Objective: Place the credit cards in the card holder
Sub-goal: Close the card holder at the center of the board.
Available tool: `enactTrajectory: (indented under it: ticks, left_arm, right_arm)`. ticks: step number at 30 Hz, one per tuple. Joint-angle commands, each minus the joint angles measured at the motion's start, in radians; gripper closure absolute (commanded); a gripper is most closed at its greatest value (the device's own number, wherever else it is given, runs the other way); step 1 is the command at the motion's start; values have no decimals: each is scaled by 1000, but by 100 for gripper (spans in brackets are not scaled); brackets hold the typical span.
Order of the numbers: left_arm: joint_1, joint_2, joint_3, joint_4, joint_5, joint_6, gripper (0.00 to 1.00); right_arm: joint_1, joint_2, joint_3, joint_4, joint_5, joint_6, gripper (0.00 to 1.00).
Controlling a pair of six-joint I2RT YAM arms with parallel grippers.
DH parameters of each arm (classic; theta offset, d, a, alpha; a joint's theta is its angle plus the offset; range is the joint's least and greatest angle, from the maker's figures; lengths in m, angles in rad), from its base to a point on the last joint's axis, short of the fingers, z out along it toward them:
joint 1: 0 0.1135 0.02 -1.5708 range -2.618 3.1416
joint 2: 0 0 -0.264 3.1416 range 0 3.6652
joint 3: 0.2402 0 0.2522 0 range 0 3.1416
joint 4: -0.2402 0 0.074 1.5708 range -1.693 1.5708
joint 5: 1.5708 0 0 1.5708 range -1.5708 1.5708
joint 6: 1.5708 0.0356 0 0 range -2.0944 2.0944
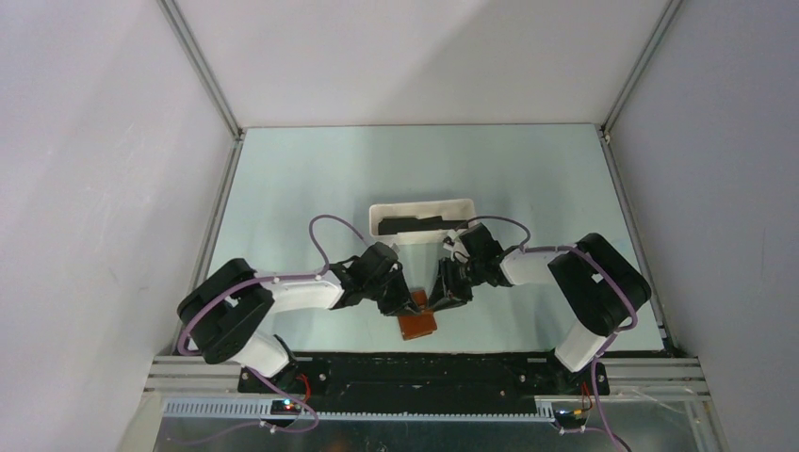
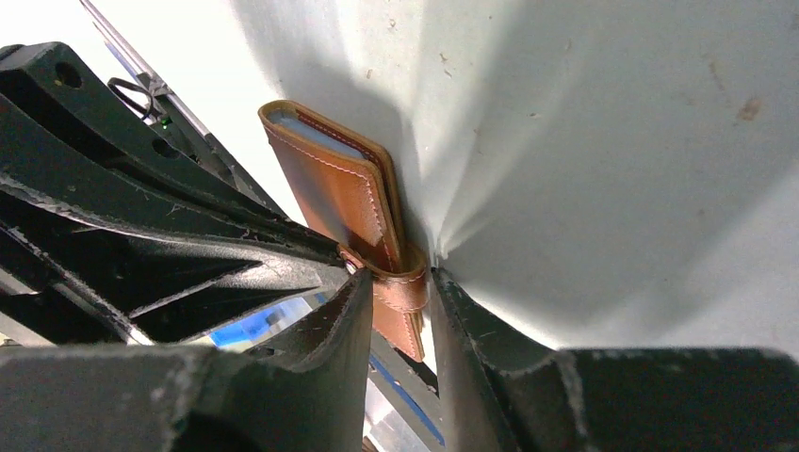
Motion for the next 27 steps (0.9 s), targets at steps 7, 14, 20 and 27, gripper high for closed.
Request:
enactTrajectory:
  ticks: [7, 14, 20, 27]
  left_arm:
    - [6, 8, 20, 10, -12, 9, 100]
    - [6, -42, 35, -45, -54, 31, 100]
    - [5, -65, 61, -104, -81, 58, 100]
    - [3, -41, 67, -109, -65, 62, 100]
  right_arm:
    - [20, 28, -1, -9, 39, -9, 65]
    - [32, 31, 10, -8, 35, -9, 62]
    - [42, 44, 21, -9, 42, -5, 63]
    - [50, 58, 27, -8, 51, -2, 64]
